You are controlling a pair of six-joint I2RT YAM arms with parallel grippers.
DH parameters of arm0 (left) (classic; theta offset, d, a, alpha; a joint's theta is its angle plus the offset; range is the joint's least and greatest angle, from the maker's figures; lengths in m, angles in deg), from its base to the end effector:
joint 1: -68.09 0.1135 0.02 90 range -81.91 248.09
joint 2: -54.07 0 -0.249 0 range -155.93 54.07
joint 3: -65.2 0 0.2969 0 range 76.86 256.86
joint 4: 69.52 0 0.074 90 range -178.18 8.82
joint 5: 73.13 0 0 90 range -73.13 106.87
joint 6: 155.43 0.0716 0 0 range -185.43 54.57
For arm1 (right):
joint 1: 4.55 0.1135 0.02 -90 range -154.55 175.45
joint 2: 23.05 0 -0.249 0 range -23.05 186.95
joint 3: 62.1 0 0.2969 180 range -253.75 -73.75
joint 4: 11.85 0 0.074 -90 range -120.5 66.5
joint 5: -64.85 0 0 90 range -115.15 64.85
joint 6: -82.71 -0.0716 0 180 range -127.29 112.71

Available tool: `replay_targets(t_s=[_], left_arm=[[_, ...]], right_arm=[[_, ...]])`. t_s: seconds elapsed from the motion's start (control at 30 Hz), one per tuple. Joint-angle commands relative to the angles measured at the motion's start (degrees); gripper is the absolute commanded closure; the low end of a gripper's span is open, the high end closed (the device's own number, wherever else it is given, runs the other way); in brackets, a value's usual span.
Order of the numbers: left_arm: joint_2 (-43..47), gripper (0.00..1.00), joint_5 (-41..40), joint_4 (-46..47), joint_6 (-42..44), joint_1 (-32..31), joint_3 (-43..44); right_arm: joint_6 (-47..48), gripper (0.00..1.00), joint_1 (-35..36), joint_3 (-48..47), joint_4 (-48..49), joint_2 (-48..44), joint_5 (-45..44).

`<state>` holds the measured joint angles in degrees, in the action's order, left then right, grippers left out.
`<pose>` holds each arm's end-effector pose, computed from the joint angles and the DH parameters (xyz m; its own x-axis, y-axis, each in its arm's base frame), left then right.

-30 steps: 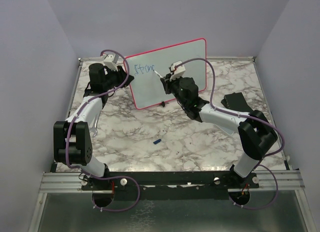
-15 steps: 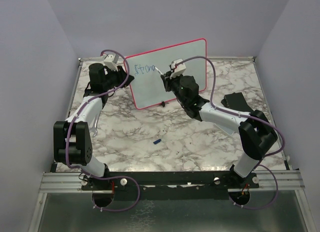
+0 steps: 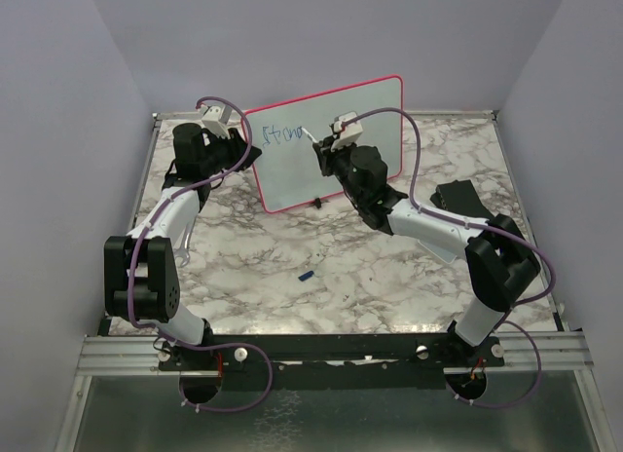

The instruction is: Write a sentence on the whiteboard

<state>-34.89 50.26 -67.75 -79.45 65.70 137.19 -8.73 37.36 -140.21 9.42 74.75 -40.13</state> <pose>0.4265 -0.0572 0.2407 -0.3911 -0.1861 -0.9013 0.4851 0.7905 -0.3738 0.3669 0.3045 0.2641 0.0091 0.0408 -0.9991 -0.4533 0.8908 0.0322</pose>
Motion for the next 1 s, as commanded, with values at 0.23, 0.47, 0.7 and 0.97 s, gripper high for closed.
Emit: replay_targets(t_s=[0.23,0.47,0.7,0.97], left_arm=[[0.2,0.88,-0.9,-2.6,0.7,-0.5,1.1],[0.3,0.88,-0.8,-2.6,0.7,-0.5,1.1],[0.3,0.88,-0.8,-2.6,0.7,-0.6,1.0],[0.2,0.88,-0.8,-2.6,0.7,-0.5,1.1]], right_arm=[[-1.2,0.99,-0.2,4.0,-1.3,-0.9,-1.8],[-1.8,0.99,0.0,5.5,-1.6,-1.1,-0.6],[-1.6,0.99,0.8,5.4,-1.8,-0.9,0.4],[-1.8,1.0,1.7,5.8,-1.9,-0.8,0.8]])
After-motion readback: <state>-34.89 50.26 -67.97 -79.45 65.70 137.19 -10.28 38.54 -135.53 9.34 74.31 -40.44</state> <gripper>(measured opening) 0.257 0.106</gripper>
